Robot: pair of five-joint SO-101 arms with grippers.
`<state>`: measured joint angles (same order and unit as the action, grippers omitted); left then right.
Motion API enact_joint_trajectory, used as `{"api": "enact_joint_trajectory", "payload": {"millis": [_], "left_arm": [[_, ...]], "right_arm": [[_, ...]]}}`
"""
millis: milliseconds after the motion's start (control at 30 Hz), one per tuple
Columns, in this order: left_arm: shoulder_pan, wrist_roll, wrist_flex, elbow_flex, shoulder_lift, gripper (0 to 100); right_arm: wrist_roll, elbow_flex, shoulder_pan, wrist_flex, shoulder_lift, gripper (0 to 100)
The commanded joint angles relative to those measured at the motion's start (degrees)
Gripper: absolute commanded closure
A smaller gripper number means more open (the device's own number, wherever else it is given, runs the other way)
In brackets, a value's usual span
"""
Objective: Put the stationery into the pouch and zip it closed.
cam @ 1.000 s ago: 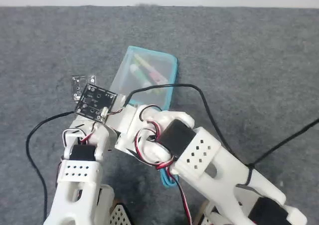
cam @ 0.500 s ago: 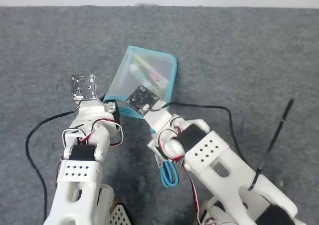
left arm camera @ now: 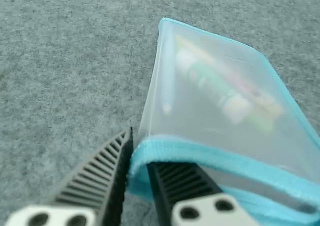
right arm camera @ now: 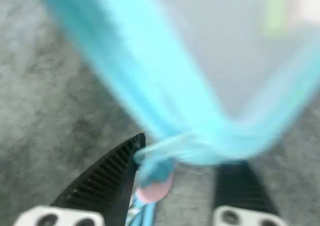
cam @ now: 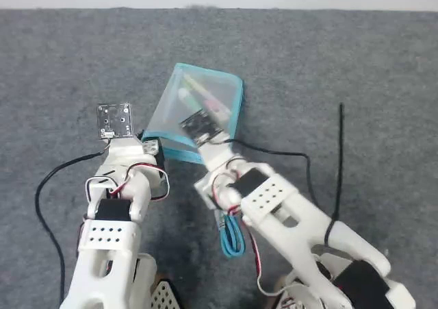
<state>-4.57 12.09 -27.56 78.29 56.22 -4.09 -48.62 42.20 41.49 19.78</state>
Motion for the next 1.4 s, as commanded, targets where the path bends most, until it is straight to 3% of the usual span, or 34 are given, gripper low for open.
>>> {"api": "enact_joint_trajectory", "payload": {"millis": [0, 167, 333, 567, 1000, 1167, 1267, 1367], "left_arm": [[-0.26, -0.44, 2.55, -1.27, 2.55, 99], [0.79, -0.44, 2.46, -1.27, 2.2, 99], [6.15, -0.53, 1.41, -1.1, 2.11, 99], [8.53, -0.35, 0.79, -1.27, 2.11, 99], [6.07, -0.53, -0.79, -2.42, 2.64, 99], [3.69, -0.53, -0.88, -2.68, 2.64, 99], [3.6, -2.73, -2.11, -4.44, 2.55, 99], [3.6, -3.43, -4.22, -6.02, 2.55, 99]], "right_arm": [[5.89, 0.7, -6.02, 3.3, 6.55, 98.0], [10.55, 11.43, -7.96, 19.47, 17.63, 99.3], [13.98, 23.56, -1.19, 29.49, 16.13, 99.3], [13.71, 27.52, 6.2, 24.92, 4.7, 99.3], [13.8, 26.55, 5.23, 19.56, 4.35, 98.6], [15.21, 24.79, 4.97, 26.33, 6.55, 78.6], [20.57, 21.36, 4.97, 28.7, 10.95, 67.0], [22.51, 15.21, 3.82, 28.44, 18.42, 64.1]]}}
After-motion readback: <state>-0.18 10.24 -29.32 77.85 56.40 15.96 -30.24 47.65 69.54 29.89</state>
